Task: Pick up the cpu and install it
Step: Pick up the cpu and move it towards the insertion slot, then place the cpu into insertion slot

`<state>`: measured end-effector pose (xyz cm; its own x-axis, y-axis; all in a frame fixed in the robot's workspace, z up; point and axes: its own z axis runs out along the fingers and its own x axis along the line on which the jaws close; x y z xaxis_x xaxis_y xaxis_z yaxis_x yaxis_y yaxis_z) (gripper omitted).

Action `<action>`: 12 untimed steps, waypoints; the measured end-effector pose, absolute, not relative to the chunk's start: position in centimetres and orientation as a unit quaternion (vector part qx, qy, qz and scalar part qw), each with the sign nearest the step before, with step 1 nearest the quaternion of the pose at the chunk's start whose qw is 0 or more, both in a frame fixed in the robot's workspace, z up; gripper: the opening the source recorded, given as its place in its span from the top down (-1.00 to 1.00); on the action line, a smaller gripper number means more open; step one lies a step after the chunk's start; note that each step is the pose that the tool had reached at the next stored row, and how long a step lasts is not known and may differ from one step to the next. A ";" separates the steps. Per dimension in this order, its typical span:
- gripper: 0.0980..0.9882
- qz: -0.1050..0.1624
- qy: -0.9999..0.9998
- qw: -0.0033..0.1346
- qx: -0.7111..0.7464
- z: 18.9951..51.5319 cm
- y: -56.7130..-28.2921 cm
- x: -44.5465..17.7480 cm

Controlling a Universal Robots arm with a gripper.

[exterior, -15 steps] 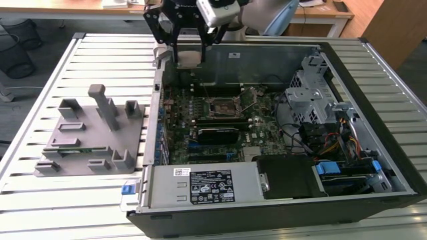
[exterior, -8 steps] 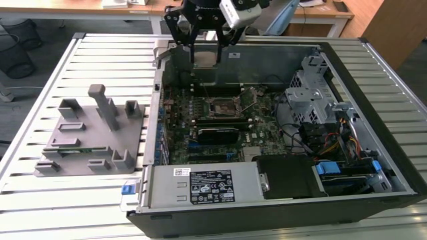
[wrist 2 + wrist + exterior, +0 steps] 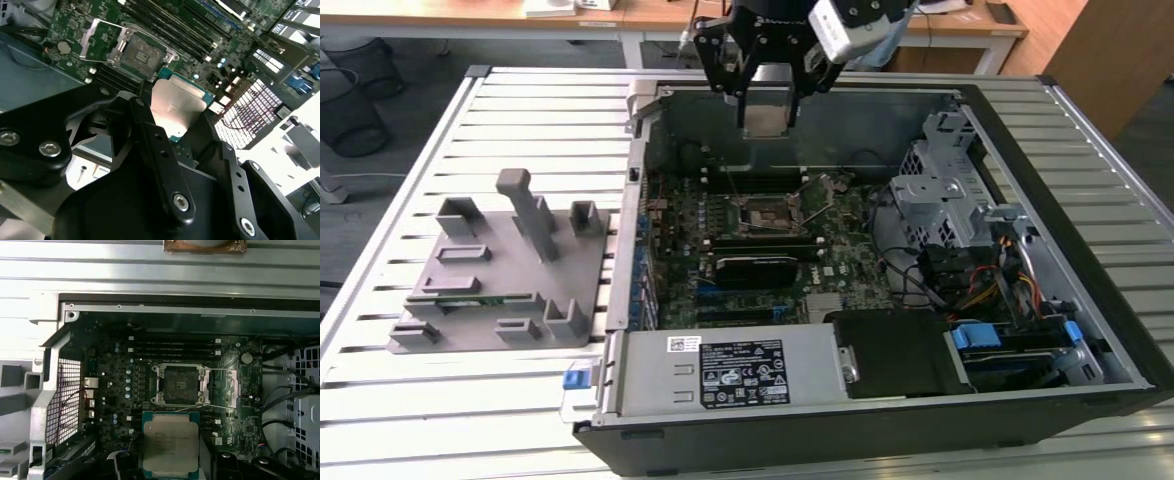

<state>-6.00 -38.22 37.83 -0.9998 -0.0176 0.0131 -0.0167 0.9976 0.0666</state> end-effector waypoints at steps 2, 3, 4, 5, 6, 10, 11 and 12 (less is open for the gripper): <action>0.02 -0.033 -0.999 0.007 0.009 37.7 -38.1 -5.2; 0.02 -0.033 -0.999 0.007 0.009 37.6 -38.1 -4.7; 0.02 -0.033 -0.999 0.007 0.009 37.6 -38.0 -4.3; 0.02 -0.033 -0.999 0.007 0.009 37.5 -38.0 -3.9; 0.02 -0.033 -0.999 0.007 0.009 37.4 -37.9 -3.4; 0.02 -0.033 -0.999 0.007 0.004 37.4 -37.9 -2.7; 0.02 -0.032 -0.999 0.007 0.002 37.4 -37.9 -2.6; 0.02 -0.032 -0.999 0.007 0.001 37.4 -37.9 -2.5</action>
